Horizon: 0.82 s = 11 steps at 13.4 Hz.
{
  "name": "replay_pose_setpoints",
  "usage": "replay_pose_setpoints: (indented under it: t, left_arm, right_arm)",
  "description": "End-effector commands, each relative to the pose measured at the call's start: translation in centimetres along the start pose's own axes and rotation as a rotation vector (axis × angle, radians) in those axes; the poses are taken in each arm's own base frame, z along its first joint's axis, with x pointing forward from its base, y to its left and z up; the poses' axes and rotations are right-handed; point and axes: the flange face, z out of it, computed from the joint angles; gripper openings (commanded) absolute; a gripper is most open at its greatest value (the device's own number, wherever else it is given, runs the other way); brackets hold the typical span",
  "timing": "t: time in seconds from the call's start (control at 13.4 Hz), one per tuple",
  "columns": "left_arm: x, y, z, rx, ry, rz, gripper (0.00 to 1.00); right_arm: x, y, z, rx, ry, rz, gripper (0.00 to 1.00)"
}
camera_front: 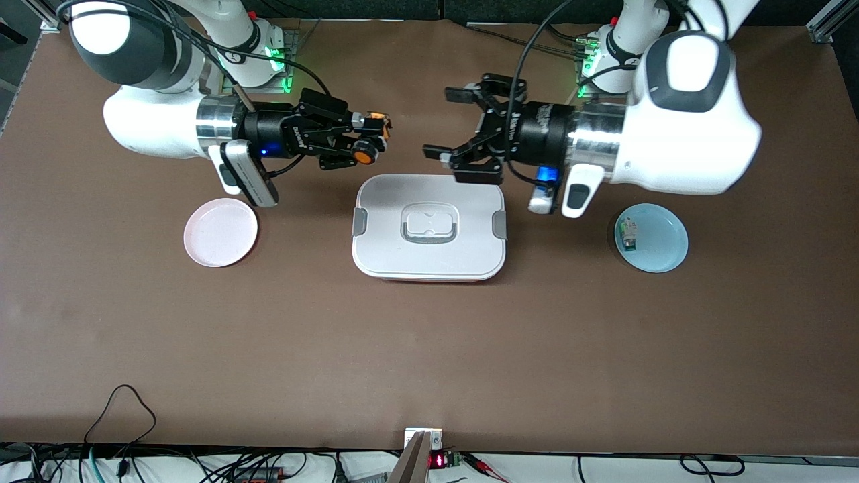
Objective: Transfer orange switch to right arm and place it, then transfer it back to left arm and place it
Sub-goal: 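Pull the switch away with the right gripper while the left gripper withdraws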
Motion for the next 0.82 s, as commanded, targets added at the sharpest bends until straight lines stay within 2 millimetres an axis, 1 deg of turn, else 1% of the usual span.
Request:
replay_pose_setpoints:
  t: [0.0, 0.07, 0.15, 0.3, 0.37, 0.45, 0.52, 0.67, 0.75]
  left_arm:
    - [-1.0, -1.2, -3.4, 0.106, 0.103, 0.148, 1.0]
    - [-0.8, -1.9, -4.4, 0.167, 0.146, 0.167, 1.0]
    - [-0.7, -2.8, -4.5, 0.237, 0.208, 0.192, 1.0]
    - [-1.5, -5.2, -4.8, 0.382, 0.333, 0.324, 1.0]
    - [-1.3, -6.1, -5.7, 0.446, 0.363, 0.385, 1.0]
    - [-0.6, -6.8, -7.2, 0.499, 0.394, 0.415, 1.0]
    - [-0.1, -7.5, -8.4, 0.548, 0.426, 0.441, 1.0]
    - [1.5, -8.5, -11.3, 0.664, 0.469, 0.571, 1.0]
    - [1.3, -9.2, -13.0, 0.712, 0.506, 0.658, 1.0]
  right_arm:
    - [0.4, 0.1, -1.9, -0.058, -0.044, -0.043, 0.2]
    - [0.6, 0.9, -3.1, -0.095, -0.075, -0.051, 0.2]
    - [0.9, 1.7, -4.4, -0.145, -0.102, -0.065, 0.2]
    - [1.0, 3.4, -6.9, -0.286, -0.187, -0.12, 0.2]
    - [1.0, 4.0, -7.7, -0.35, -0.224, -0.141, 0.19]
    - [1.3, 4.3, -8.9, -0.408, -0.247, -0.166, 0.19]
    - [1.3, 5.1, -9.4, -0.459, -0.285, -0.178, 0.19]
    - [1.2, 6.7, -11.2, -0.58, -0.371, -0.206, 0.19]
    - [1.0, 7.2, -11.8, -0.631, -0.419, -0.246, 0.19]
